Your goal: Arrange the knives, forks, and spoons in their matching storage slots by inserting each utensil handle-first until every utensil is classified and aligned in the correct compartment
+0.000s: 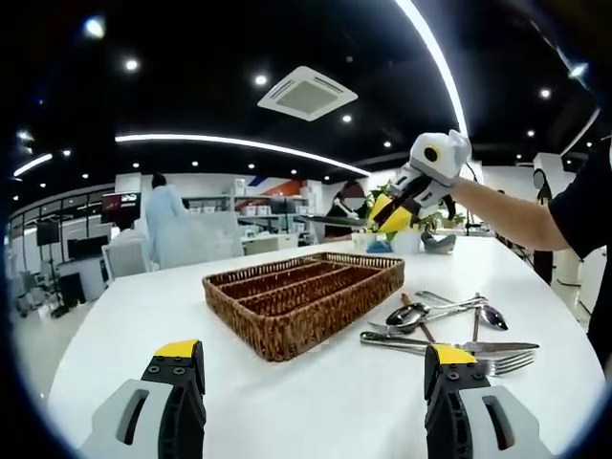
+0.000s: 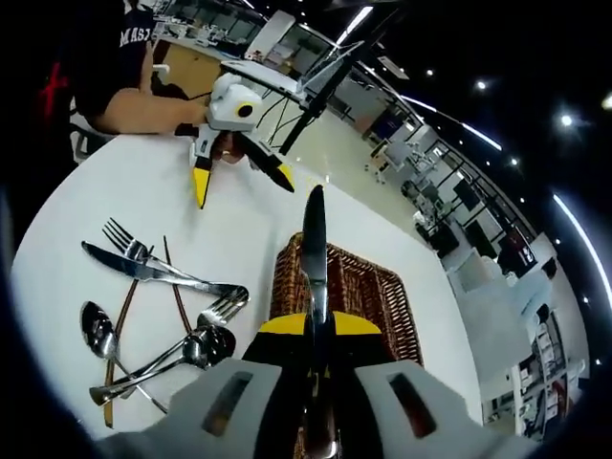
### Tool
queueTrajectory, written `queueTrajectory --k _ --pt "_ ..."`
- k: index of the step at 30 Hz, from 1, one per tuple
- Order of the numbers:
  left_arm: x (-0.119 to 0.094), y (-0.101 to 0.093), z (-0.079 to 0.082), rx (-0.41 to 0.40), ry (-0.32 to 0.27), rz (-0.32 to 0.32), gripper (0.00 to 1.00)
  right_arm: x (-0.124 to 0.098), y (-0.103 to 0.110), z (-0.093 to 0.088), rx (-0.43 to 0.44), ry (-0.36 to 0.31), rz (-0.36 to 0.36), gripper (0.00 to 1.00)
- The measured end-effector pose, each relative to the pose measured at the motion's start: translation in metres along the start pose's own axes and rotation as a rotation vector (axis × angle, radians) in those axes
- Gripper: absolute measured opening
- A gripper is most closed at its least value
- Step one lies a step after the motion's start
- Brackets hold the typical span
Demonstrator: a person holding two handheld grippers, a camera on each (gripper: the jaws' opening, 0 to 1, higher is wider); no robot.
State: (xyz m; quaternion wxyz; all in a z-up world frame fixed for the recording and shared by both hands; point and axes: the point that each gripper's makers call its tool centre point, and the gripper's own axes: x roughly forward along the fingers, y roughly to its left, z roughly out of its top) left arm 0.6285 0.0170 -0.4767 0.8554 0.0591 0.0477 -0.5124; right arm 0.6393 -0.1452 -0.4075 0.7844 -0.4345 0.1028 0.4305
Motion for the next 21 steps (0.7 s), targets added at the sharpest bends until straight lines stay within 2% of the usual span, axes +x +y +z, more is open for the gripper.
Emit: queueTrajectory --k 8,21 --pt "-0.001 0.002 0.002 0.000 -0.005 0.004 1.00 0.010 -0.011 -0.005 0.002 0.006 0.008 0.04" --pt "0.002 0.005 -0.002 -0.014 0.004 0.003 1.00 0.021 -0.027 -0.006 0.002 -0.002 0.004 0.04"
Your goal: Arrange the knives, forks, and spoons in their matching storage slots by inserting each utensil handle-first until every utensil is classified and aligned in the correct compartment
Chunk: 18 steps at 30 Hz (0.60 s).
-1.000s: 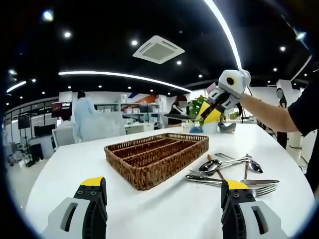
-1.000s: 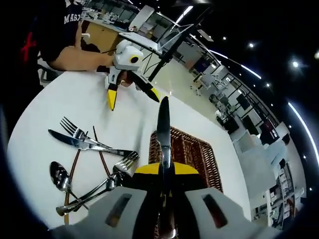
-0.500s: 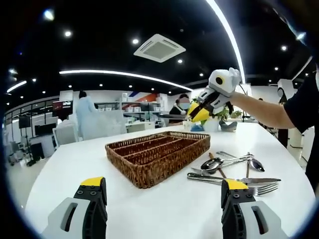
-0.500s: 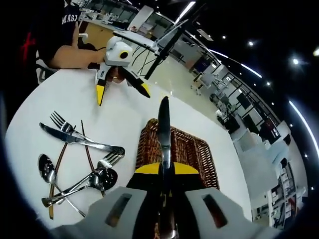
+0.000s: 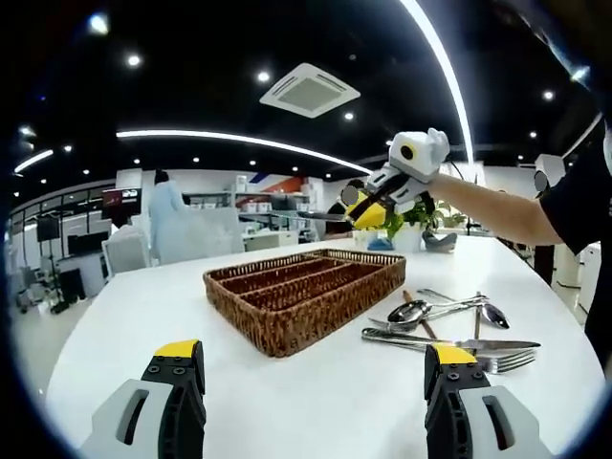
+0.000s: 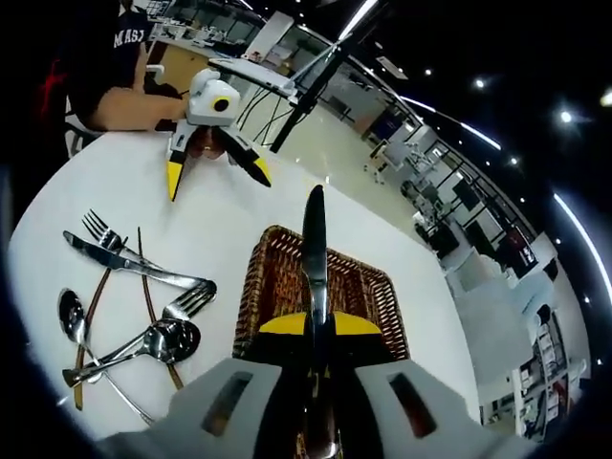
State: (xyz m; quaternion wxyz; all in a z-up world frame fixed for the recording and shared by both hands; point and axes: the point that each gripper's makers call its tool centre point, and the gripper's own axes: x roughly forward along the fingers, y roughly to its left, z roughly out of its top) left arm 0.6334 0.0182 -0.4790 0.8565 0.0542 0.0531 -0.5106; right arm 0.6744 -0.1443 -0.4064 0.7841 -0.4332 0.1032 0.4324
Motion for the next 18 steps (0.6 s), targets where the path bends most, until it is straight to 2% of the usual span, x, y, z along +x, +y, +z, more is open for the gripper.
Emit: queueTrajectory --k 18 --pt "0.001 0.004 -0.003 -0.014 0.001 0.005 1.00 0.013 -0.003 -0.020 0.023 0.026 0.007 0.04"
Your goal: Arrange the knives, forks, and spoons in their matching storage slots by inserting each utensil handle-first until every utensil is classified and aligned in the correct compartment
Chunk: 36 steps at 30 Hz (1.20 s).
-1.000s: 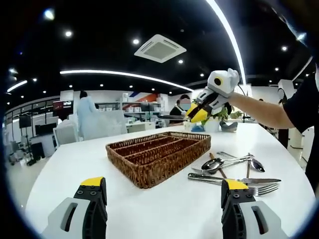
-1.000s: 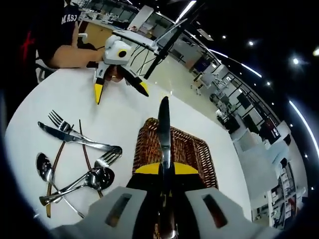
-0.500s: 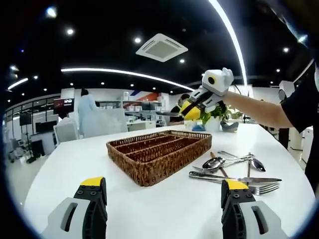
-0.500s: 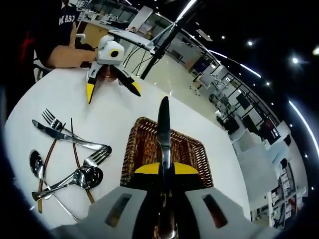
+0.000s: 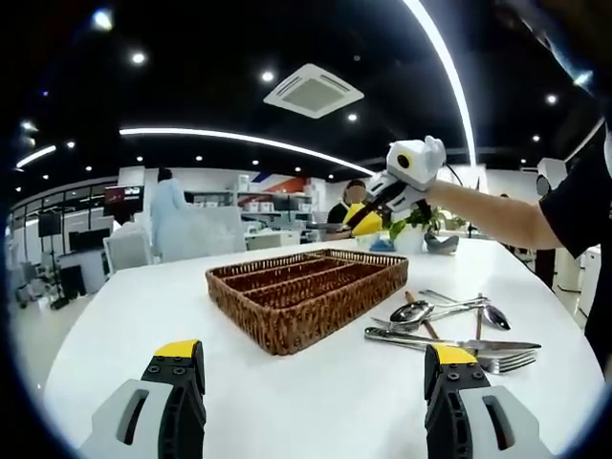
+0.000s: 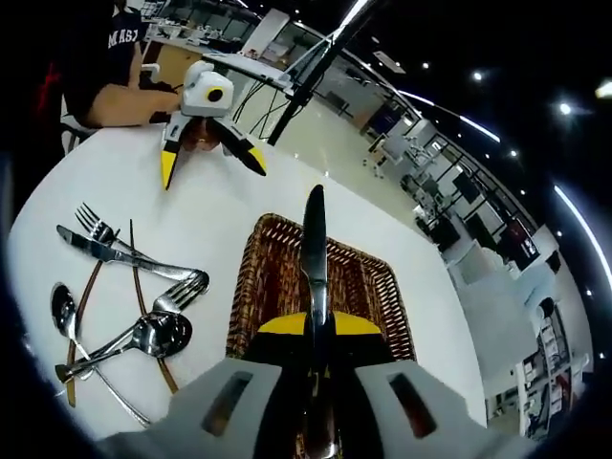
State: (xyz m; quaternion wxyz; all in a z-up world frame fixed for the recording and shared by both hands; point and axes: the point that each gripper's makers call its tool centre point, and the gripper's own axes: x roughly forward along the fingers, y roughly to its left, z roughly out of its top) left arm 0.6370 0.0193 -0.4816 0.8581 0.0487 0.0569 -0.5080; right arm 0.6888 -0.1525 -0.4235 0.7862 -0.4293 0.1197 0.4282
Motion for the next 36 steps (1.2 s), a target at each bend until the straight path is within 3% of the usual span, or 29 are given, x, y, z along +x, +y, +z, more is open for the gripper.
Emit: queueTrajectory --k 20,36 --pt "-0.003 0.001 0.001 -0.010 -0.014 0.014 1.00 0.025 0.006 -0.040 0.052 0.032 0.039 0.04" --pt "-0.004 0.001 0.000 -0.016 -0.018 0.015 1.00 0.043 0.021 -0.051 0.096 0.062 0.112 0.05"
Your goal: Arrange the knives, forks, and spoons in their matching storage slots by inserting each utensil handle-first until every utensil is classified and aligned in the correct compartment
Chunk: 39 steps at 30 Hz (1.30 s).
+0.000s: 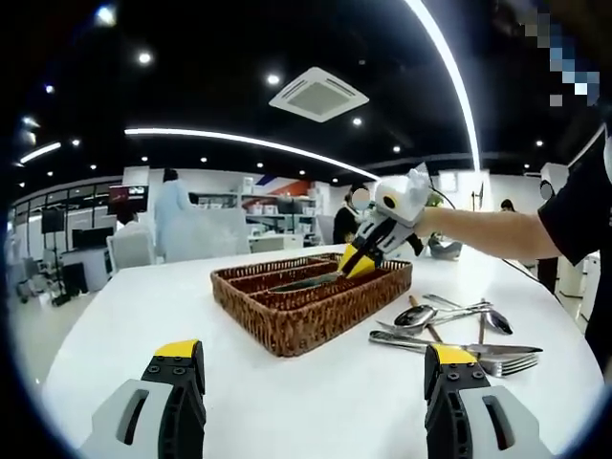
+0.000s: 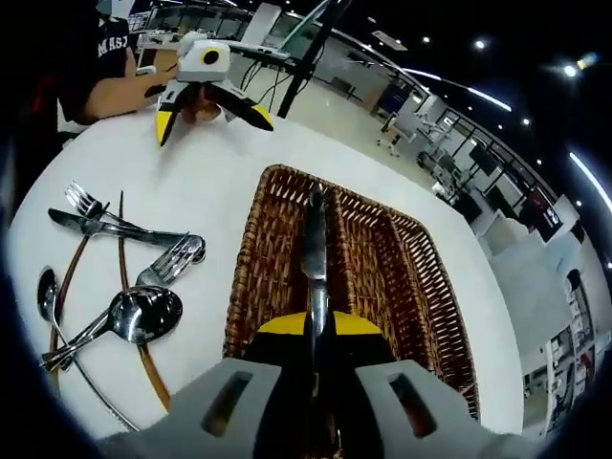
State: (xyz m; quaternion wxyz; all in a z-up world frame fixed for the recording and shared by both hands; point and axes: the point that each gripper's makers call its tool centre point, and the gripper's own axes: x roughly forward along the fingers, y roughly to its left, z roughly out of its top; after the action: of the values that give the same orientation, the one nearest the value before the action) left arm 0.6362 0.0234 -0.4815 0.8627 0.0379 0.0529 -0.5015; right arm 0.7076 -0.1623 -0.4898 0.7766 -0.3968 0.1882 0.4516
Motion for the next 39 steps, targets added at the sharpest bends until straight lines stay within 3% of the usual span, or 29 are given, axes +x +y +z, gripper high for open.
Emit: queueTrajectory --k 27,39 --pt "0.001 -0.005 0.003 0.010 -0.004 -0.012 1.00 0.025 0.014 -0.027 0.063 0.085 0.099 0.05" --pt "0.001 -0.002 0.000 0.008 0.004 -0.006 1.00 0.027 0.014 -0.027 0.070 0.068 0.120 0.06"
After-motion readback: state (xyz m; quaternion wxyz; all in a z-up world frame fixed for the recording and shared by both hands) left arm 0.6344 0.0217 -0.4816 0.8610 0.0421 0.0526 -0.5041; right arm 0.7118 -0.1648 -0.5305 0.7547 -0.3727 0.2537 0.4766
